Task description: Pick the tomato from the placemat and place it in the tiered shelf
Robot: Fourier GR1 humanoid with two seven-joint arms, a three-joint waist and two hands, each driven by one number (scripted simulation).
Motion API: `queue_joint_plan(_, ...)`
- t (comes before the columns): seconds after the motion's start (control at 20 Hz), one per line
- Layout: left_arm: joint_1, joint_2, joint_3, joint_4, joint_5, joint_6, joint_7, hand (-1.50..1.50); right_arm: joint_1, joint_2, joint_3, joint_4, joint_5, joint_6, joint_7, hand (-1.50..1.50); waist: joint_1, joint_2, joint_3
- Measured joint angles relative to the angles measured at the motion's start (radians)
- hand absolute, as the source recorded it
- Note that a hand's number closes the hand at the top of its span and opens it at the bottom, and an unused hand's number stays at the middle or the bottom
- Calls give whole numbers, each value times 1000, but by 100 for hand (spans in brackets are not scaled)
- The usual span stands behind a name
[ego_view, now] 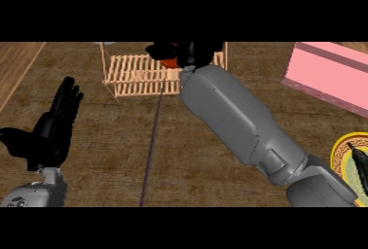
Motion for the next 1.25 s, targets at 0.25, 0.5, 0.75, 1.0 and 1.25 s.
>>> queue_joint_plan(0.25,24,3,18,-13,-6,14,5,0,11,-23,-52,-44,19,-33,12,-150,-36,-11,0)
queue_joint_plan(0.5,47,10,41,-18,3,14,6,0,88,-83,-77,-157,65,-33,101,-150,-69,-22,0)
queue_joint_plan(0.75,91,18,57,-48,11,9,5,0,244,-174,-71,-391,101,6,198,-150,-92,-30,0)
queue_joint_plan(1.0,96,8,55,-48,9,12,3,0,437,-292,-61,-708,108,67,271,-150,-100,-29,1)
queue_joint_plan(1.25,75,10,60,-18,13,-2,-22,0,626,-391,-77,-1004,132,125,332,-150,-84,-21,0)
